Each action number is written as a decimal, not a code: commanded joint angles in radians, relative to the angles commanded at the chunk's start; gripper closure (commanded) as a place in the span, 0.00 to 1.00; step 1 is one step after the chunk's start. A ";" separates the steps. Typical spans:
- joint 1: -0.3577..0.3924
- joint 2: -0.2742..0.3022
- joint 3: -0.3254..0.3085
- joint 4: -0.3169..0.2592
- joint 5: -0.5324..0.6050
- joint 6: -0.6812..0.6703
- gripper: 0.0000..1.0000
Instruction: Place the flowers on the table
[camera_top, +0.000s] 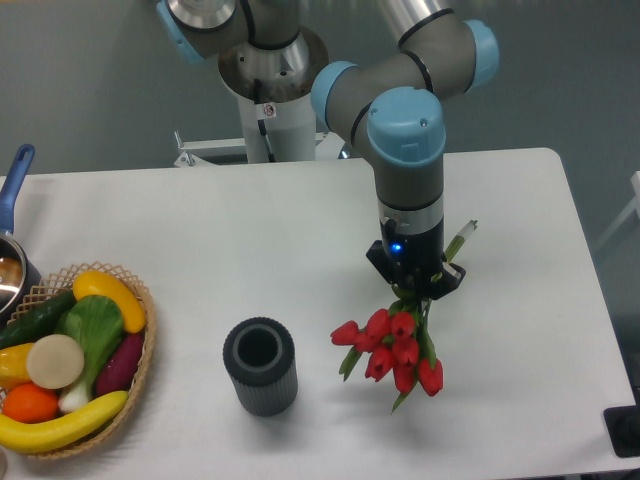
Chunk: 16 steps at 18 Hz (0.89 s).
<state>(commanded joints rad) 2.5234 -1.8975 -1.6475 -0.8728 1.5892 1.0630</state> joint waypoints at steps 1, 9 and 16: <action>0.000 -0.002 0.000 0.000 0.002 -0.002 0.98; -0.015 -0.009 -0.015 -0.005 -0.002 -0.028 0.96; -0.040 -0.045 -0.020 -0.015 0.000 -0.051 0.91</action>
<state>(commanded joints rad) 2.4835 -1.9420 -1.6674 -0.8882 1.5892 1.0125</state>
